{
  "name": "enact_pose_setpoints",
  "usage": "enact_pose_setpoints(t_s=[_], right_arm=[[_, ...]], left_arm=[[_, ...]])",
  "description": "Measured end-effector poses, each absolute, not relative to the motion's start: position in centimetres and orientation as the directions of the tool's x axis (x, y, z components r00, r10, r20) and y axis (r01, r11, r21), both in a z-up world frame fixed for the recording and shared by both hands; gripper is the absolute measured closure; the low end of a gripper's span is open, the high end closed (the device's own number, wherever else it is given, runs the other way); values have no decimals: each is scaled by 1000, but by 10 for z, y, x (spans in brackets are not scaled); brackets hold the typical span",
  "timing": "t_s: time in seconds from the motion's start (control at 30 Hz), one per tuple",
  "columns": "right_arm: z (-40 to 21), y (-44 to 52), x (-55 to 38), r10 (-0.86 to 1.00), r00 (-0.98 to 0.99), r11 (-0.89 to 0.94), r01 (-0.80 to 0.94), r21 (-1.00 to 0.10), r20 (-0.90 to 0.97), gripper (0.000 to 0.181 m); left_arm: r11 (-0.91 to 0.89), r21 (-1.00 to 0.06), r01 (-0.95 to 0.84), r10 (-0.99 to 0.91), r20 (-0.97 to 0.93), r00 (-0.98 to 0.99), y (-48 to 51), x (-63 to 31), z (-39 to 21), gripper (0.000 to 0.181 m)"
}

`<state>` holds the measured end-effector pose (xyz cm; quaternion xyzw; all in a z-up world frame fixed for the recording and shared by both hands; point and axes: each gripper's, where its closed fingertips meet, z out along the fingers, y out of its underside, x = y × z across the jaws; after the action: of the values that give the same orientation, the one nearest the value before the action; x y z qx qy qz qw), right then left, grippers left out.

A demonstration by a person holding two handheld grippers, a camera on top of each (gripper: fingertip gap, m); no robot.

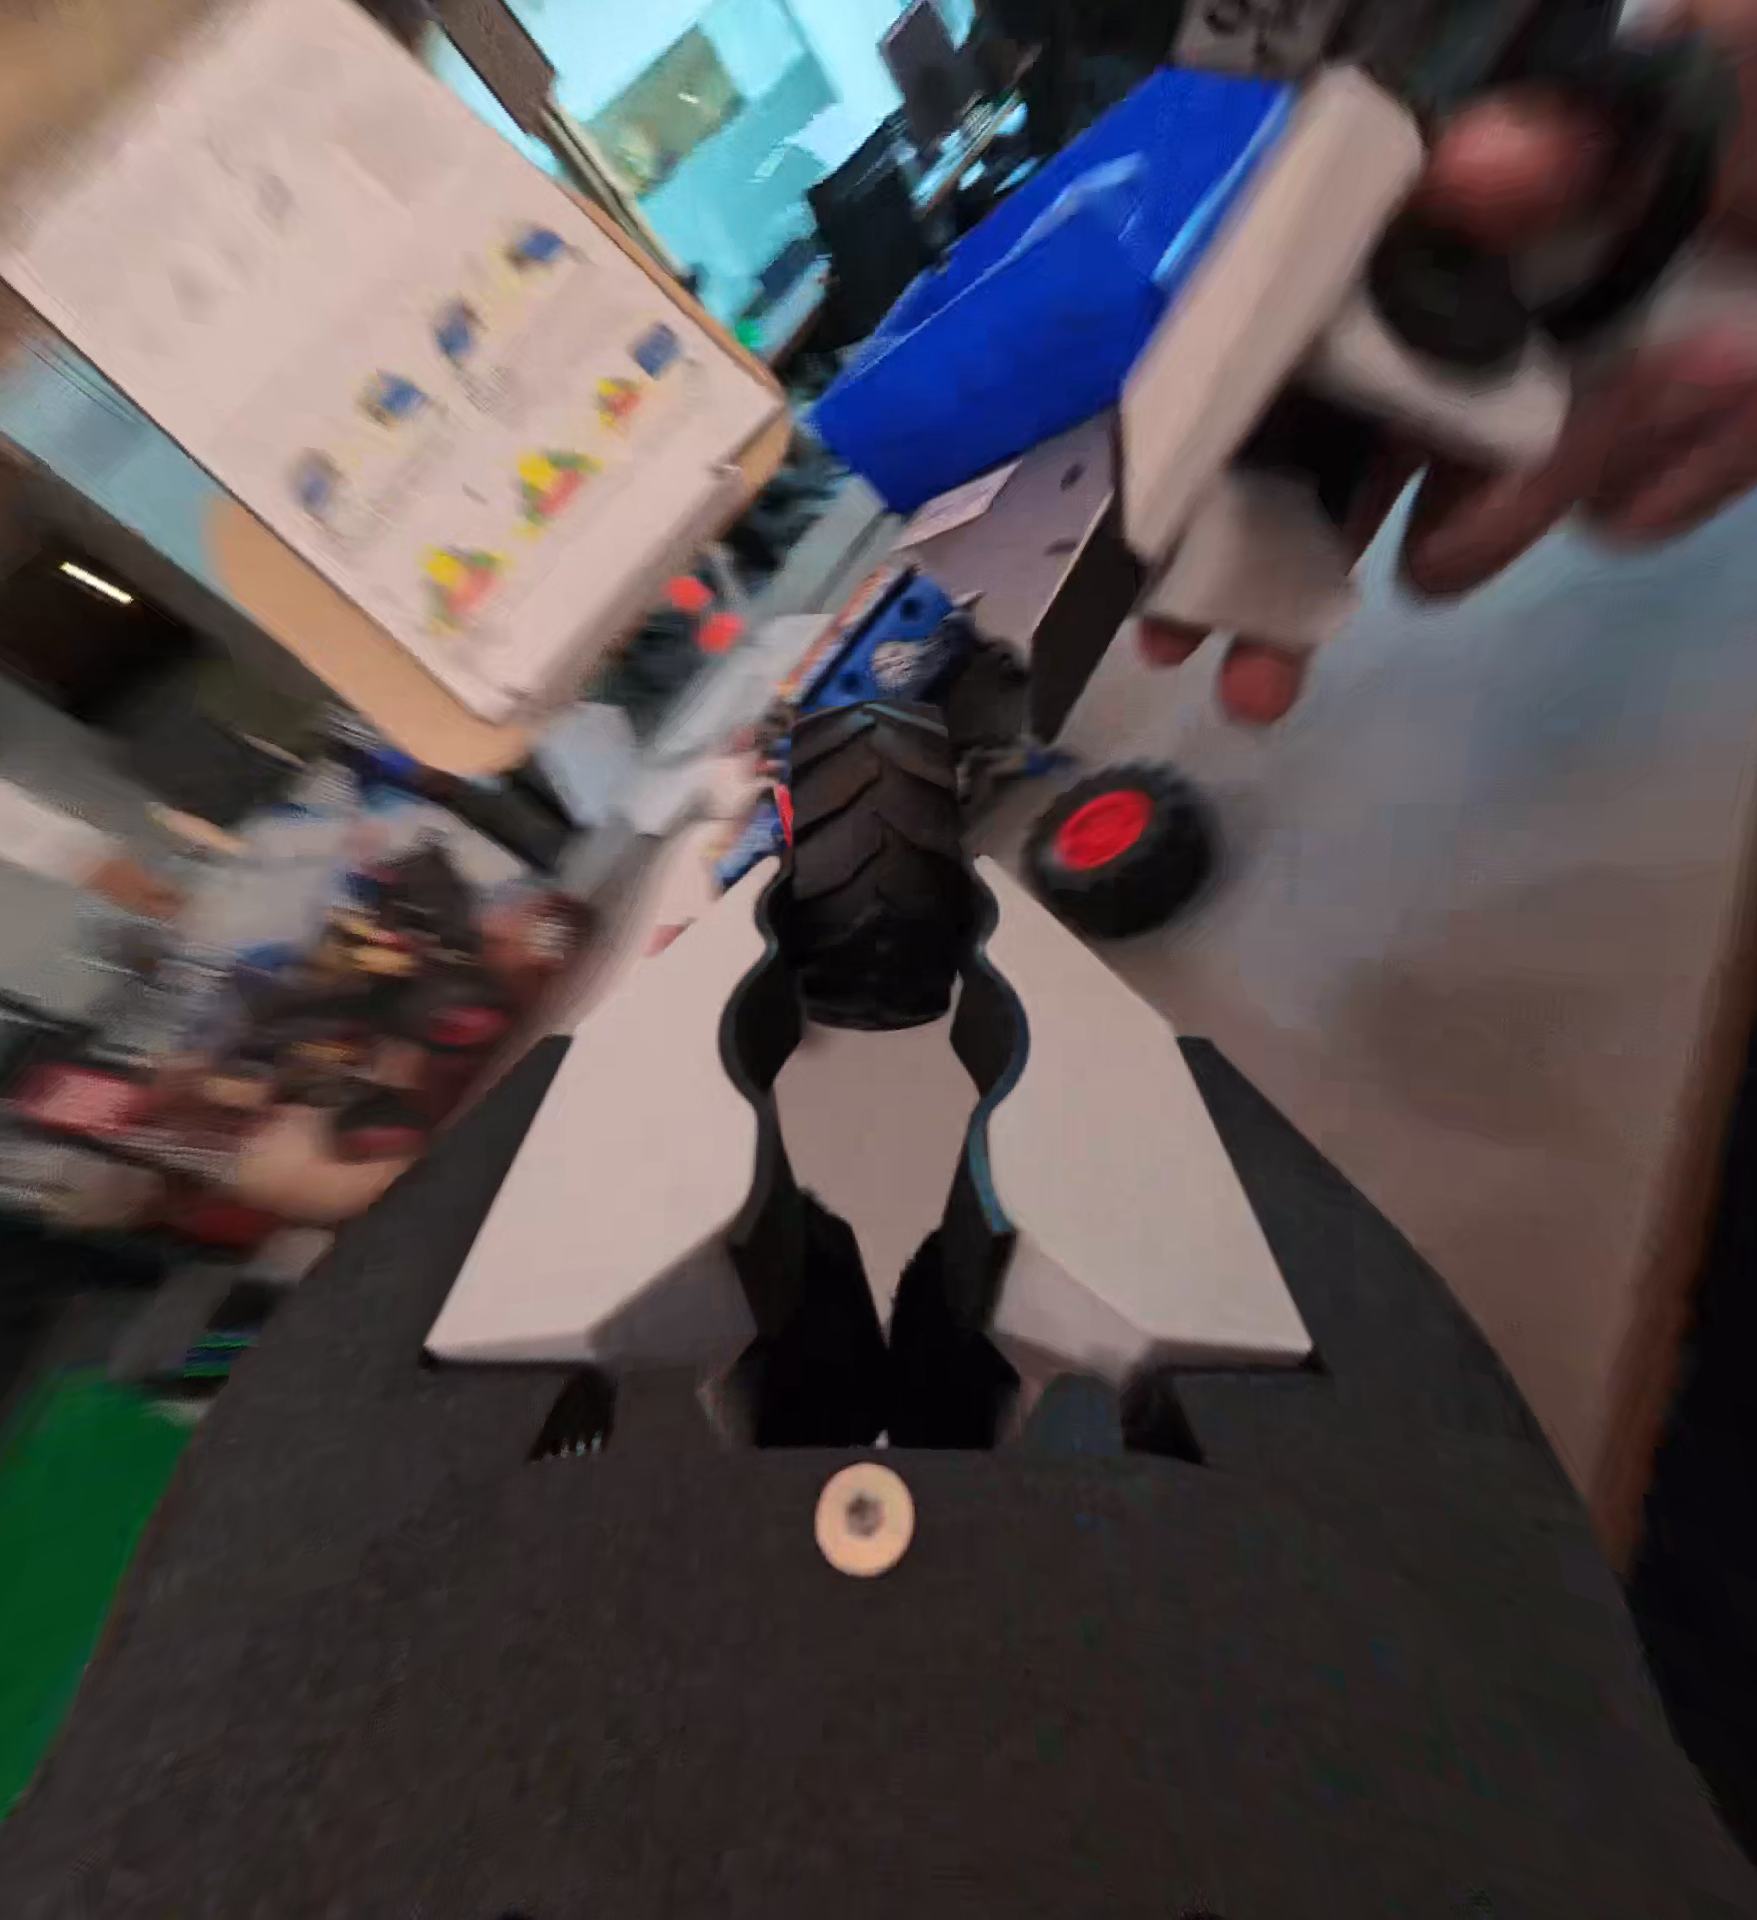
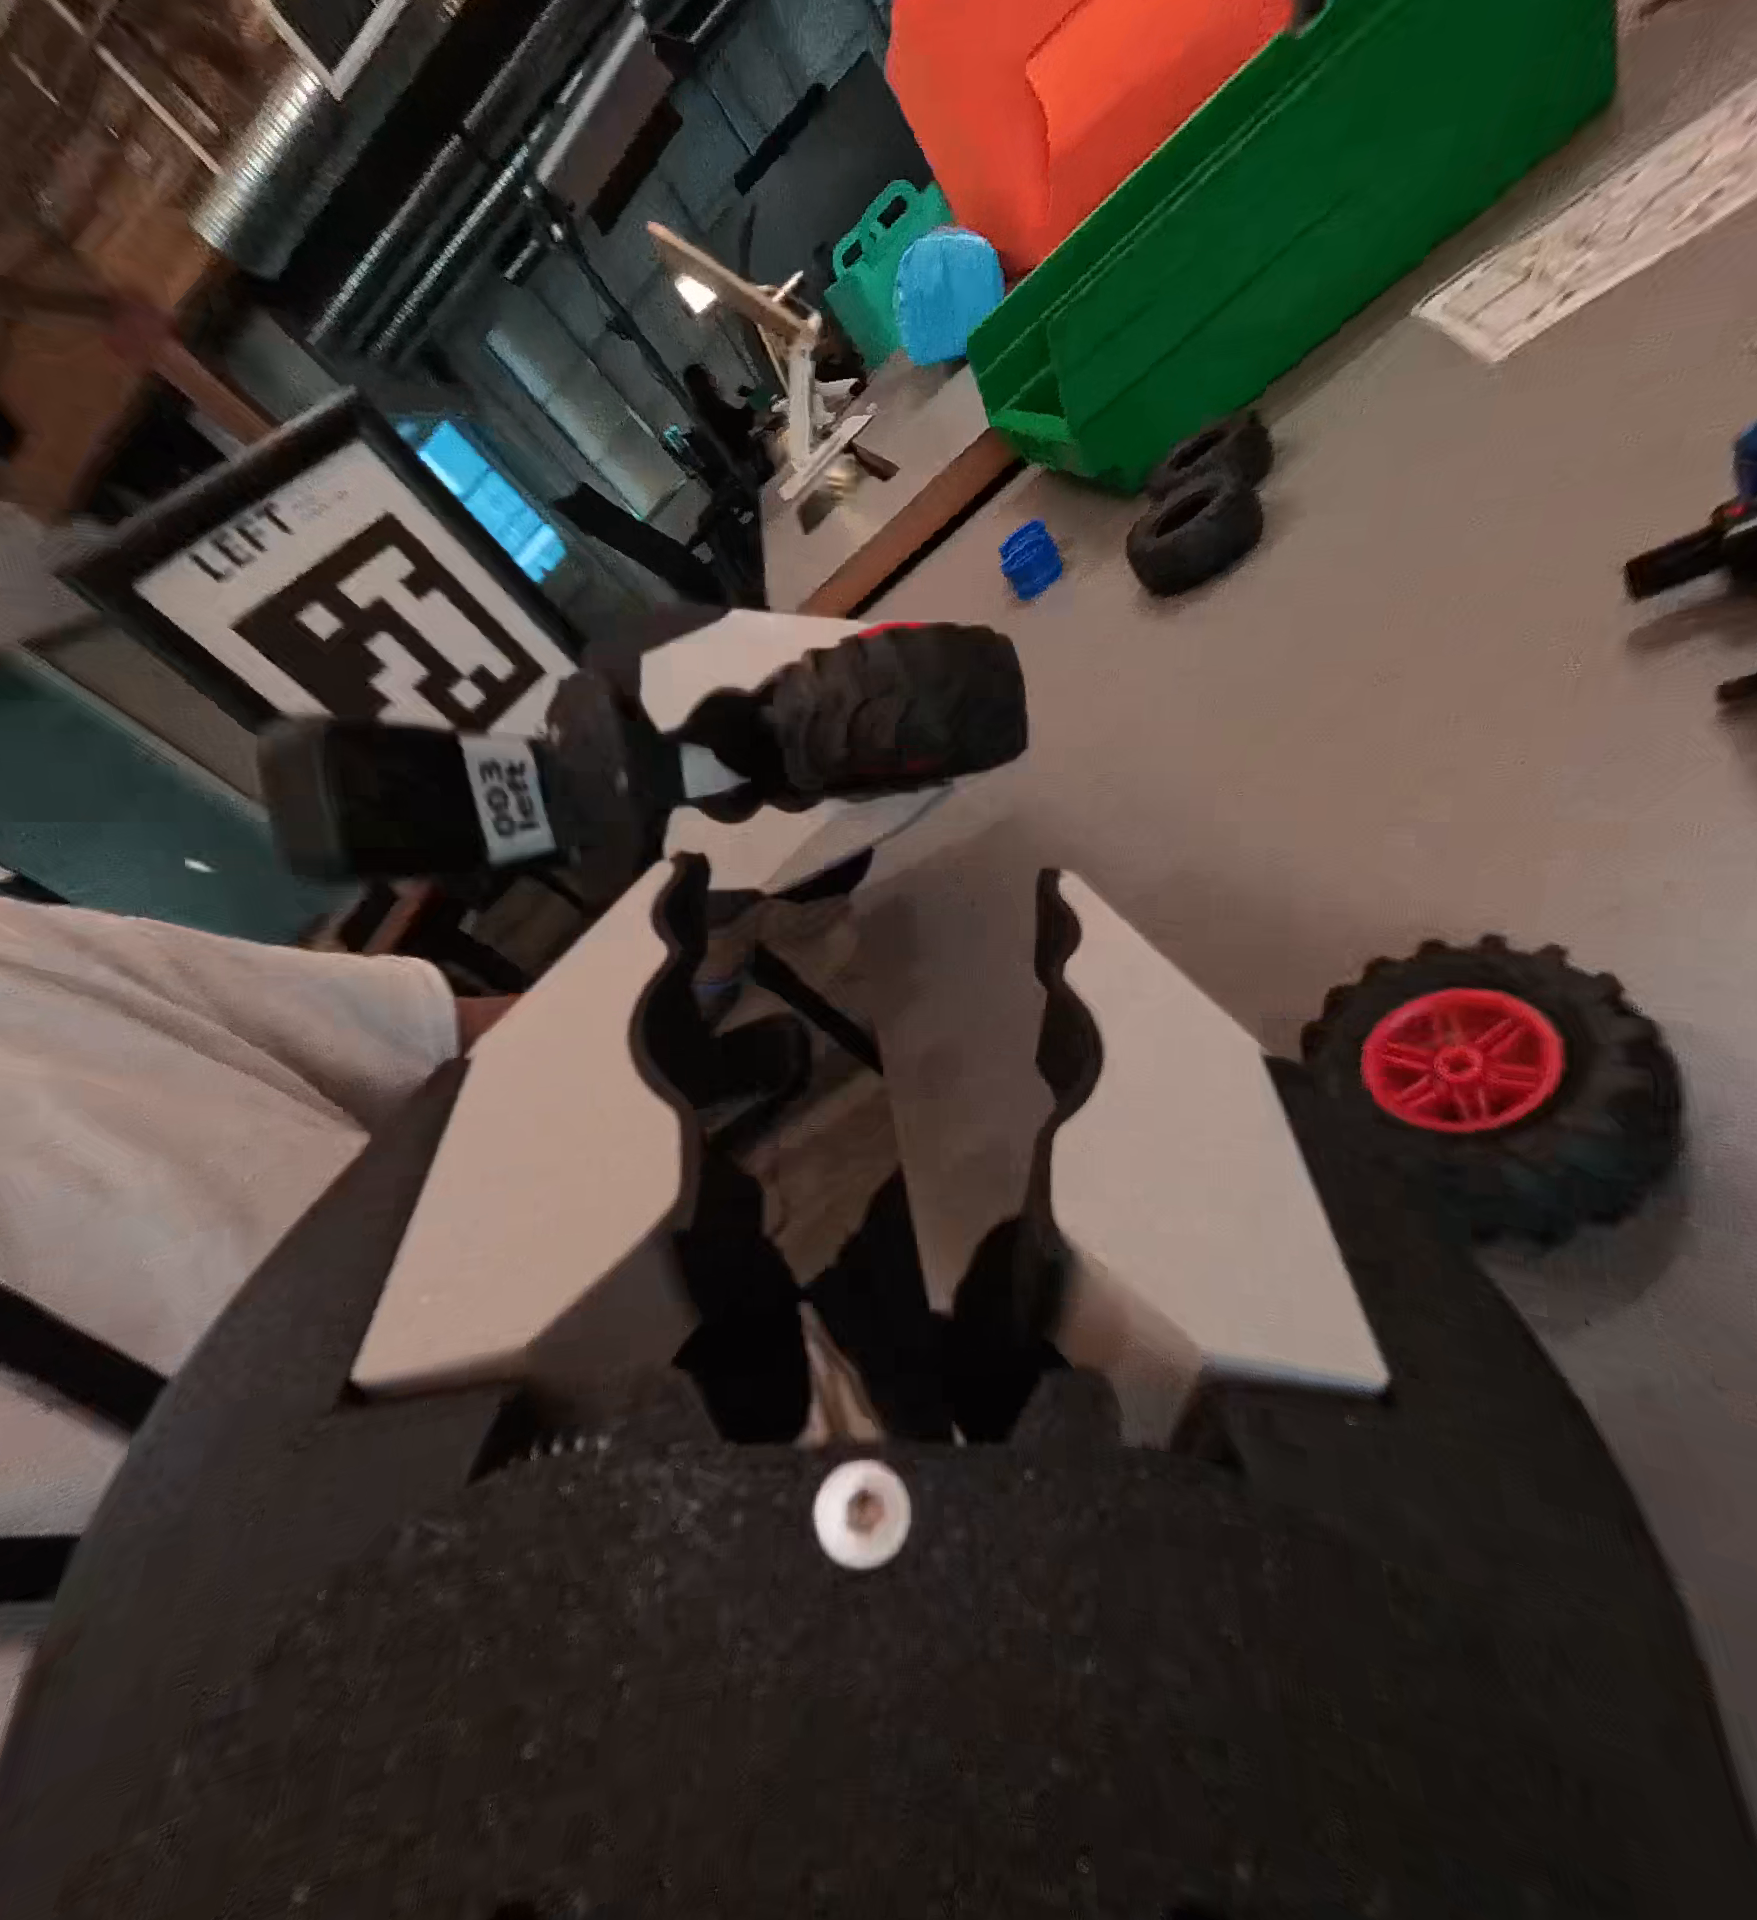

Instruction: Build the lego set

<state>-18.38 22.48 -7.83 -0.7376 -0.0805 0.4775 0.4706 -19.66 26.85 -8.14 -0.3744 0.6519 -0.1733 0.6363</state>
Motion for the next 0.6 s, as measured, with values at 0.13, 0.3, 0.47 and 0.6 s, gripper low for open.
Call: enact_pose_setpoints(t_s=[0.13,0.3,0.47,0.6], right_arm=[[-69,223,-198,459,103,-765,-460,-451,-883,120],[-79,226,-206,449,84,-785,-440,-437,-890,144],[-79,226,-203,479,168,-752,-428,-502,-861,153],[-80,227,-202,497,236,-723,-419,-549,-835,152]], left_arm=[[923,-170,-344,-130,-982,136,252,-195,-77,157],[921,31,-388,97,-984,152,244,-191,-75,157],[900,135,-414,216,-964,156,240,-191,-74,157],[895,154,-419,239,-958,158,240,-190,-75,158]])
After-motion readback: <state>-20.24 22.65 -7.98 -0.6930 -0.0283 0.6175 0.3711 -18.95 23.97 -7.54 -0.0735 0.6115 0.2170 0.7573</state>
